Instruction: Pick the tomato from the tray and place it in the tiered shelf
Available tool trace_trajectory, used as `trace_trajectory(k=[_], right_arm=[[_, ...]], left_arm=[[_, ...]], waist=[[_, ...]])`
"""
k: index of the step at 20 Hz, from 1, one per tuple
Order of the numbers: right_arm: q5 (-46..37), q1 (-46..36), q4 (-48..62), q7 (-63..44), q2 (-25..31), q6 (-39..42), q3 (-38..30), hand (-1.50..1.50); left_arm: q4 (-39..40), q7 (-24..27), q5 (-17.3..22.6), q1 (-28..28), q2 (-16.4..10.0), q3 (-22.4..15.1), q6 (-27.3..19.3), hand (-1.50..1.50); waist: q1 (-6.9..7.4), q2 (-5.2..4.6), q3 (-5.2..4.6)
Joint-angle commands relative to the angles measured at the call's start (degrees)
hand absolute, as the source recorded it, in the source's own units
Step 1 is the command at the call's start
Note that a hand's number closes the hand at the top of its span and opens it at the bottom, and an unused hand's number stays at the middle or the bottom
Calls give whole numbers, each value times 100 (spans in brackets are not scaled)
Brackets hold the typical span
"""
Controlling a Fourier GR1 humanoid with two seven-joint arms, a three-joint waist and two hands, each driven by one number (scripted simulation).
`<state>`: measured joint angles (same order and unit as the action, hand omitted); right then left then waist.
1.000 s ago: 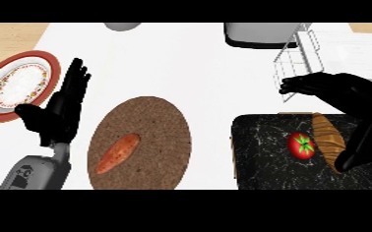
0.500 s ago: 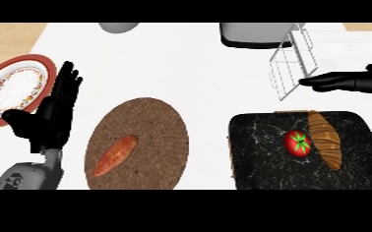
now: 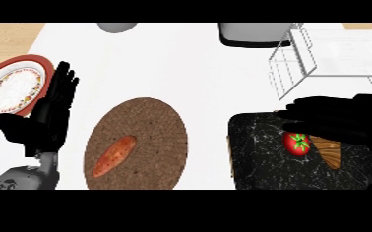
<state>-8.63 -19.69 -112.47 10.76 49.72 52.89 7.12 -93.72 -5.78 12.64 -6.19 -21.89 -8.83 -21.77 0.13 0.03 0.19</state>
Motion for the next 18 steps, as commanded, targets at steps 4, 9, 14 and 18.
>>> trace_trajectory(k=[4, 9, 14, 18], right_arm=[[-2160, 761, -238, 1184, 123, -998, 490, -150], [-3685, 991, 407, 1509, 350, -2150, 1058, -150], [-4111, 525, 1513, 1799, -406, -2411, 1230, -150], [-4293, 684, 1583, 2047, -645, -2404, 948, -150]], left_arm=[[-226, 233, 81, 570, -163, 271, 355, 0], [-378, -146, 13, 195, -132, 272, 286, 0], [-179, -131, -261, 179, 217, 129, 309, 0], [211, -68, -181, -27, 222, 563, 625, 0]], waist=[[38, 0, -10], [69, -15, -5], [60, -15, -17], [3, -6, -20]])
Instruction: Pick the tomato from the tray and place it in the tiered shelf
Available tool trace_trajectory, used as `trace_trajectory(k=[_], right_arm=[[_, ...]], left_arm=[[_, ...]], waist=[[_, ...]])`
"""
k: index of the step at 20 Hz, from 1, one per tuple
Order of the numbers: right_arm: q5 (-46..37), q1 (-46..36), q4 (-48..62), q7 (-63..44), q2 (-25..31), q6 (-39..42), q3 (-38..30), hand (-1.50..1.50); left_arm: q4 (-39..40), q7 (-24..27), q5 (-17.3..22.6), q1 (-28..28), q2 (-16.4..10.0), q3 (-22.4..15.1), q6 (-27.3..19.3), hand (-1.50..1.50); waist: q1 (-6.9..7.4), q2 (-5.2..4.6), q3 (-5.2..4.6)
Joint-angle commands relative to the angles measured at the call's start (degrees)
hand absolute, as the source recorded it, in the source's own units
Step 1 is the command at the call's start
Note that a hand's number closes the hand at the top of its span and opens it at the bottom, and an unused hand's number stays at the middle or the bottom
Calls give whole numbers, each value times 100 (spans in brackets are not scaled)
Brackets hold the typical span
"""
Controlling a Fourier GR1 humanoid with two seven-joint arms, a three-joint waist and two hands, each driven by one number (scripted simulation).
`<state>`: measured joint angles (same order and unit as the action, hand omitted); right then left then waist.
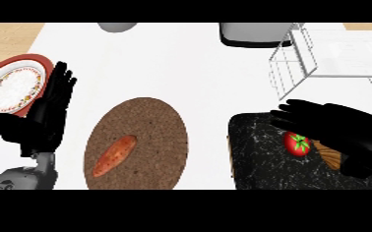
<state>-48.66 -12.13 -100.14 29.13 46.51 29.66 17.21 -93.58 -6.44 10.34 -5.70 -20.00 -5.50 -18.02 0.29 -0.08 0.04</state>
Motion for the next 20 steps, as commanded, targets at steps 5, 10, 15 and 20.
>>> trace_trajectory(k=[5, 10, 15, 20], right_arm=[[-836, 133, 1075, 727, -572, -749, 3, -150], [-1289, -34, 1445, 880, -845, -762, -73, -150], [-1292, 181, 1343, 1231, -909, -654, -373, -150], [-1712, -163, 2054, 1402, -1419, -1114, -217, -150]], left_arm=[[300, 170, -258, -95, 289, 166, 183, 0], [309, 337, -367, 84, 512, 252, 301, 0], [-188, -353, -281, -75, 331, 554, 544, 0], [72, 158, -476, 179, 524, 605, 628, 0]], waist=[[-20, 0, -3], [-14, 4, -4], [-32, 12, -4], [-9, 4, -4]])
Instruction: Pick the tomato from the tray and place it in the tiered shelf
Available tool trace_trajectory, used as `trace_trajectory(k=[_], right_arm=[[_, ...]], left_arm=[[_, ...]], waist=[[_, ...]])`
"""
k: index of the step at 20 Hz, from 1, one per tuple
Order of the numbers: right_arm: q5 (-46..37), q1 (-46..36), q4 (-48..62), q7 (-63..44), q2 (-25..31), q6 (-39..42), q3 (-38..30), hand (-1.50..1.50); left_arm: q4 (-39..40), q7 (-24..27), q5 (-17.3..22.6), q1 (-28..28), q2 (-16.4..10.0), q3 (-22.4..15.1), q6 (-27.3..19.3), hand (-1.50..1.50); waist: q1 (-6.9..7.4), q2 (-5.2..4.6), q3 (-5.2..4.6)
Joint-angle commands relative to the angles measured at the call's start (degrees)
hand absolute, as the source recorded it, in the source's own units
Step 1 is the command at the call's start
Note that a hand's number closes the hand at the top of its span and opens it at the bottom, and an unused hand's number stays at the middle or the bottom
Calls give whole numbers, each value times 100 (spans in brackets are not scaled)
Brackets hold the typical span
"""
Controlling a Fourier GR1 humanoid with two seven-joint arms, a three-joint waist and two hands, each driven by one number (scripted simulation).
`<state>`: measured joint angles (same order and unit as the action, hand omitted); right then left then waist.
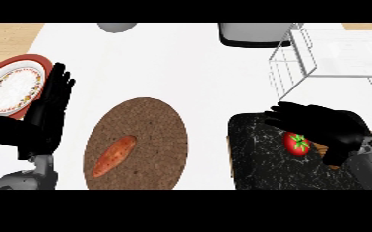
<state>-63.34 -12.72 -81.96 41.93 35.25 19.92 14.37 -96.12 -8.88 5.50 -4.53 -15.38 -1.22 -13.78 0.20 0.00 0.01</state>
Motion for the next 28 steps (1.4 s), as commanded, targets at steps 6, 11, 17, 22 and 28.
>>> trace_trajectory(k=[6, 11, 17, 22, 28], right_arm=[[-538, -97, 577, 180, -593, -79, -93, -150], [-1059, -265, 1102, 396, -505, -287, 43, 150], [-1204, 39, 840, 584, -879, -1343, 168, 150], [-940, 186, 964, 276, -932, -1305, -449, 150], [-355, 519, 1402, -2375, -1450, -522, -2310, 150]], left_arm=[[-76, 144, -330, 267, 371, -9, 119, 0], [-36, -34, -339, -24, 323, 140, 226, 0], [474, 461, -248, -17, 384, 391, 347, 0], [263, 369, -415, 78, 517, 207, 256, 0], [-8, 101, -301, 251, 340, 425, 226, 0]], waist=[[1, 0, -1], [11, -4, 0], [-19, -7, -2], [-58, 2, -2], [-307, 46, -6]])
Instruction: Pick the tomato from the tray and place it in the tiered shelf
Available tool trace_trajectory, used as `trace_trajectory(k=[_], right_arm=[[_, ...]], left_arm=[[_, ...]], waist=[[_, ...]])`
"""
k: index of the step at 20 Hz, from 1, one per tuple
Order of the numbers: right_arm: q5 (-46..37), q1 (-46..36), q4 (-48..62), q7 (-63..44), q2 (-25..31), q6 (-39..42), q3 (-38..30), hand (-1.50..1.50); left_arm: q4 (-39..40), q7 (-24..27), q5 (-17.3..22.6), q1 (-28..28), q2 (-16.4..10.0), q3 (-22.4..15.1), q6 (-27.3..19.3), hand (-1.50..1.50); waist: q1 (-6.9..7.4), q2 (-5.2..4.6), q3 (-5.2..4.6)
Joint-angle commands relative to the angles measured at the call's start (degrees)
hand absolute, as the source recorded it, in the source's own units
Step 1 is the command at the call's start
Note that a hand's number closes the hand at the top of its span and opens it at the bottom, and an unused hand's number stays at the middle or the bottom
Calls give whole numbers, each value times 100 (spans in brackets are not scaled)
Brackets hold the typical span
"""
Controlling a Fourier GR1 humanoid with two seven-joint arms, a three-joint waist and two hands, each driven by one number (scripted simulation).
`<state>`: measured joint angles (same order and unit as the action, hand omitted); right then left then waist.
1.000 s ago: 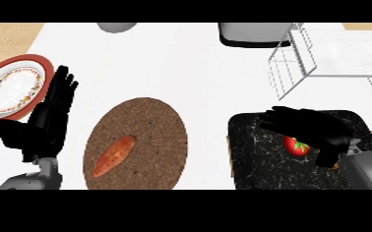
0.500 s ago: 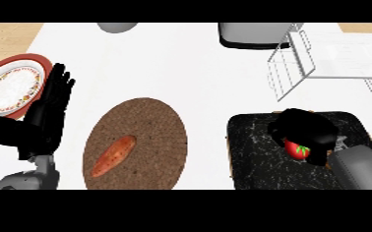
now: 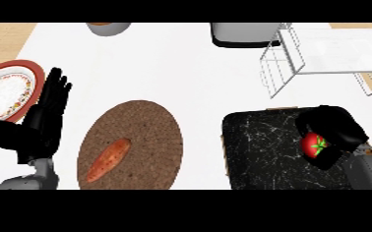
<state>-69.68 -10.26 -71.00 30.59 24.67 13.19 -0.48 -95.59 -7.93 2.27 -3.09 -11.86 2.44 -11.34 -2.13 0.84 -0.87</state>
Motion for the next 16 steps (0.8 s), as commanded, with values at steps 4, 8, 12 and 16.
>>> trace_trajectory(k=[4, 8, 12, 16], right_arm=[[837, 637, -709, -1867, -906, 635, -1155, 150], [1350, 949, -2549, -2449, -1206, 1271, -1355, 150], [2372, 674, -3424, -3045, -1817, 1571, -2099, 150], [2771, 181, -4634, -4324, -2036, 1891, -2617, 150]], left_arm=[[145, 134, -5, 67, 18, 59, 11, 0], [-88, -68, -27, 66, 107, -55, -30, 0], [-55, -82, -33, 38, -56, 81, 14, 0], [-78, 50, -44, 75, 28, -28, 75, 0]], waist=[[-49, -36, 69], [-3, -20, 72], [-62, 0, 71], [7, -17, 67]])
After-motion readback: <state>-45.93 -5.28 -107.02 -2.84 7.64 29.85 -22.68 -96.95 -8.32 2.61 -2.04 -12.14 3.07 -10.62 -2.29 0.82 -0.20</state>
